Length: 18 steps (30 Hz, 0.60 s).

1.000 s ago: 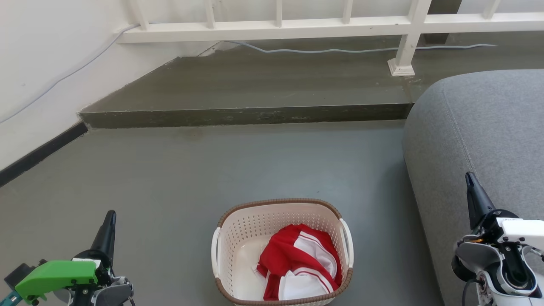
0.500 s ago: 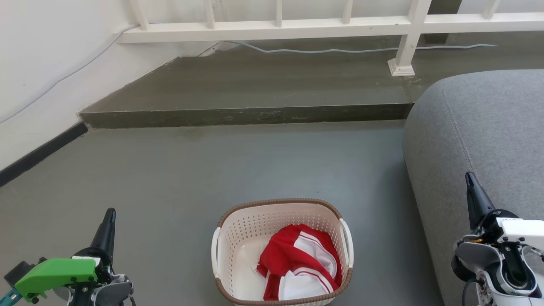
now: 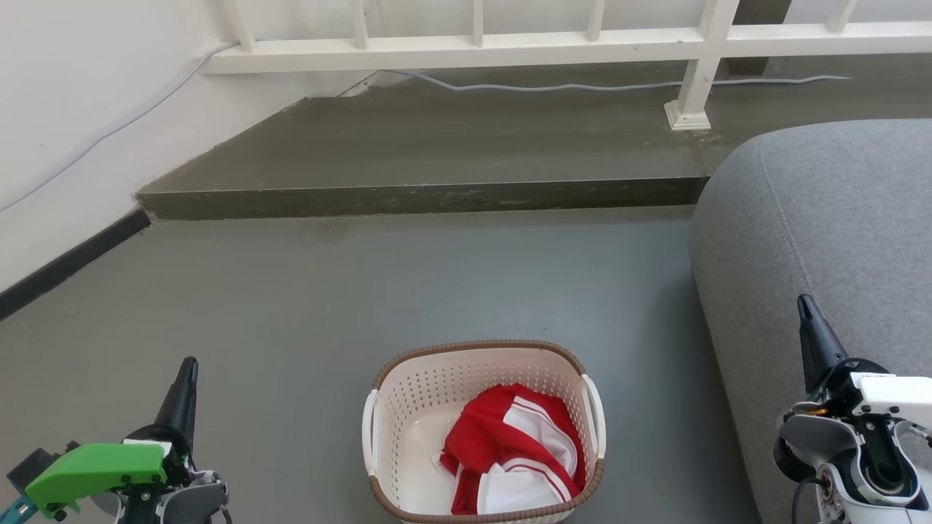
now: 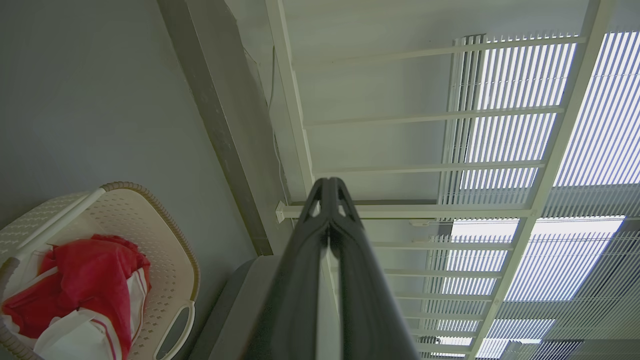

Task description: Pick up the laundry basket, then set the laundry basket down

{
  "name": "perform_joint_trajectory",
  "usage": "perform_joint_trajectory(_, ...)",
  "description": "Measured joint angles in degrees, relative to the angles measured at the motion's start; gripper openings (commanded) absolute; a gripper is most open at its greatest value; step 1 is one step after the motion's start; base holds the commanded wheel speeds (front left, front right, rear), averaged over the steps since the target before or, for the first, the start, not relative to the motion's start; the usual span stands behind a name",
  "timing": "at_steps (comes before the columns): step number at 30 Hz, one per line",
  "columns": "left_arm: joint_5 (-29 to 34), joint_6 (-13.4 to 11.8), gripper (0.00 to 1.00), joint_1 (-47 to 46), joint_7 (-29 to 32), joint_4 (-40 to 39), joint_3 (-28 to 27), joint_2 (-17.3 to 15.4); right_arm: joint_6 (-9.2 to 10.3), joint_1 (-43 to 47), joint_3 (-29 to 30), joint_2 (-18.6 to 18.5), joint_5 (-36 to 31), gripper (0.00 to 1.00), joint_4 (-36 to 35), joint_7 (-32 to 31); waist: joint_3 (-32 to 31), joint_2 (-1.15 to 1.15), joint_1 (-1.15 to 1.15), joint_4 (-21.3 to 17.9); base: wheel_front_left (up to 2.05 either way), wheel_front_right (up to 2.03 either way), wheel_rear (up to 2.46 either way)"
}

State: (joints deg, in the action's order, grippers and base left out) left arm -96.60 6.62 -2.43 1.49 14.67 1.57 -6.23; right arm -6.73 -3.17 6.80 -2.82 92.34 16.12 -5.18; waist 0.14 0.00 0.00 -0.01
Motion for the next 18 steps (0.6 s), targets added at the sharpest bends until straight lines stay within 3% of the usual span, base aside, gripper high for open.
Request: perform_joint_trajectory(18,0.0,0.2,0.0,-0.1,0.1,0.5,-0.2,0.1,0.0,0.0,0.0,0.0,0.0,0.0,0.0,0.0,0.0,0.0,0.0,0.0,0.0,0.0,0.0)
